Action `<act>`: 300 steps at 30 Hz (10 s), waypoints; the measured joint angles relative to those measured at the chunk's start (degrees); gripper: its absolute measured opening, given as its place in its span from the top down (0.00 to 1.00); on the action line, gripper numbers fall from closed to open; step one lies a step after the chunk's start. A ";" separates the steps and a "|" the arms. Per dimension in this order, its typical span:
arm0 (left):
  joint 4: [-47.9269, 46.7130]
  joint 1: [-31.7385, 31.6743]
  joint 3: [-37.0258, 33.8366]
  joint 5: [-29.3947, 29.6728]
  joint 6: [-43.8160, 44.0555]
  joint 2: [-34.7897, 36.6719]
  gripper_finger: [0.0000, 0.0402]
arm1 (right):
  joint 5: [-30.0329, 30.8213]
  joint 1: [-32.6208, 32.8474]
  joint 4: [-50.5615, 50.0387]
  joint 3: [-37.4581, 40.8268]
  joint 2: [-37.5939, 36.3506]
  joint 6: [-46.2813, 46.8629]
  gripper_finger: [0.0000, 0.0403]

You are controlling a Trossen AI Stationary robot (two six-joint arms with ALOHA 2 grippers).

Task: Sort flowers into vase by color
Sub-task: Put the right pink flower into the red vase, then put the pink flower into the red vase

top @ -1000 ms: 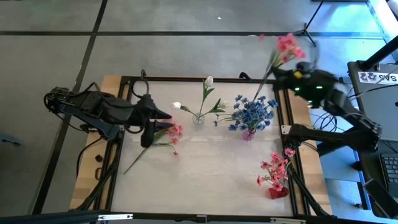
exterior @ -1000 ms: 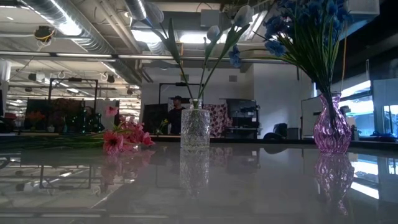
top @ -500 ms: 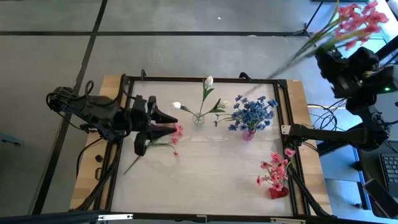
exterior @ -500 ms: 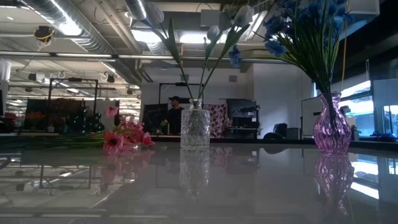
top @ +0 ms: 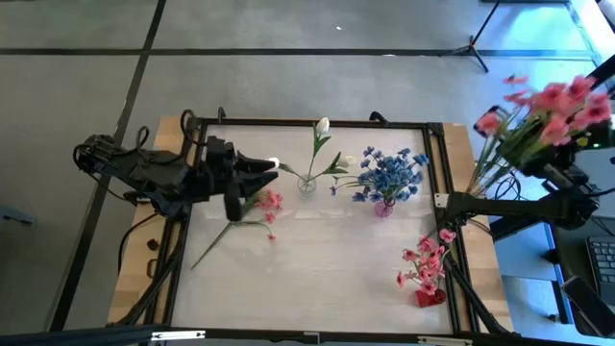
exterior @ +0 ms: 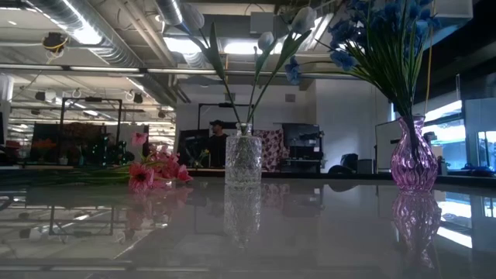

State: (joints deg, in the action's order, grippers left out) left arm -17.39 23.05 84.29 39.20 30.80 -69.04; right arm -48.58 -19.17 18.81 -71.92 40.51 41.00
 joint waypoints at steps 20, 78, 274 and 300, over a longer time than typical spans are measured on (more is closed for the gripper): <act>0.07 -0.04 0.00 10.22 3.35 -4.72 0.61 | -5.03 40.20 13.29 12.54 5.10 -8.52 1.00; -4.63 -3.28 0.00 15.30 12.75 -4.89 0.61 | 31.15 80.67 -26.51 27.27 -7.89 -47.26 1.00; -24.84 -10.57 -50.00 -30.37 54.96 -12.12 0.59 | 100.31 80.66 -107.63 -31.48 5.62 11.32 0.65; -20.22 20.86 -11.16 4.58 40.00 -8.89 1.00 | 107.31 80.64 -65.01 -31.50 13.21 -31.00 0.65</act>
State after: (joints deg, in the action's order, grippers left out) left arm -37.60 43.90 73.13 43.79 70.80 -77.93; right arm 58.73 61.47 -46.20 -103.42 53.72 10.00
